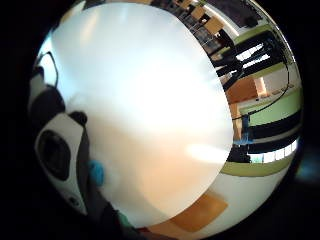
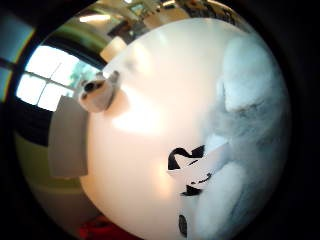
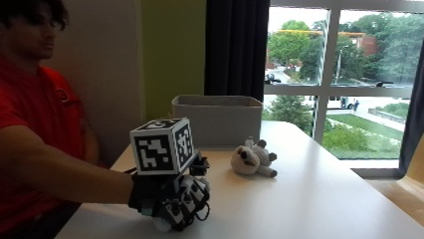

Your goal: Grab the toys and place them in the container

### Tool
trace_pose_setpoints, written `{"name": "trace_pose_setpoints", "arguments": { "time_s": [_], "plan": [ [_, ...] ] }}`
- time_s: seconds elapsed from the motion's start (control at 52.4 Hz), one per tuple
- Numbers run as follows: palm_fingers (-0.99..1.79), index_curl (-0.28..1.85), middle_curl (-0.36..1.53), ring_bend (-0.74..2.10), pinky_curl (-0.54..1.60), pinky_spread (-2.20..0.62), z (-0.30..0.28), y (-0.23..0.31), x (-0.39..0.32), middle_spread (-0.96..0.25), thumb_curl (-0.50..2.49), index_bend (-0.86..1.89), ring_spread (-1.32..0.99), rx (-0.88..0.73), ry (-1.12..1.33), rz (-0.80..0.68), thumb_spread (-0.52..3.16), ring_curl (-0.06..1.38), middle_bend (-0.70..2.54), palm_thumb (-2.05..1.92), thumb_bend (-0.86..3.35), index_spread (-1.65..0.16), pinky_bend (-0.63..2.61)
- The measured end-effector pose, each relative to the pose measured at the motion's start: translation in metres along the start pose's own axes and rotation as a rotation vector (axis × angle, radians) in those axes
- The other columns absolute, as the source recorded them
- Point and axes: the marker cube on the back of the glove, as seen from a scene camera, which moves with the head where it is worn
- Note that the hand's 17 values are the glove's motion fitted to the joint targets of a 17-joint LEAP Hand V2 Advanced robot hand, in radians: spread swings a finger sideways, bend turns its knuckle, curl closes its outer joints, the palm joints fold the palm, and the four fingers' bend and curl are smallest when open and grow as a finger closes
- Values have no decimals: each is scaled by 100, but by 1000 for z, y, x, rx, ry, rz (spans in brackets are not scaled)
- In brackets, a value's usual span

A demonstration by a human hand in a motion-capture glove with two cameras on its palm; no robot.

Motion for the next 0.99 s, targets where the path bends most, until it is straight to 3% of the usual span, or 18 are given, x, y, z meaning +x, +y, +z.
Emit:
{"name": "trace_pose_setpoints", "arguments": {
  "time_s": [0.343,0.687,0.992],
  "plan": [
    [126,100,79,116,48,-42,-42,-6,-54,-35,79,73,-42,-13,-33,-92,43,54,101,57,13,-40,93],
    [118,109,83,119,49,-41,-157,-19,-202,-30,89,75,-40,44,-217,-350,30,52,105,55,10,-36,98],
    [118,112,84,119,47,-41,-200,-23,-345,-28,96,73,-39,112,-153,-482,26,50,104,54,6,-34,99]
  ]
}}
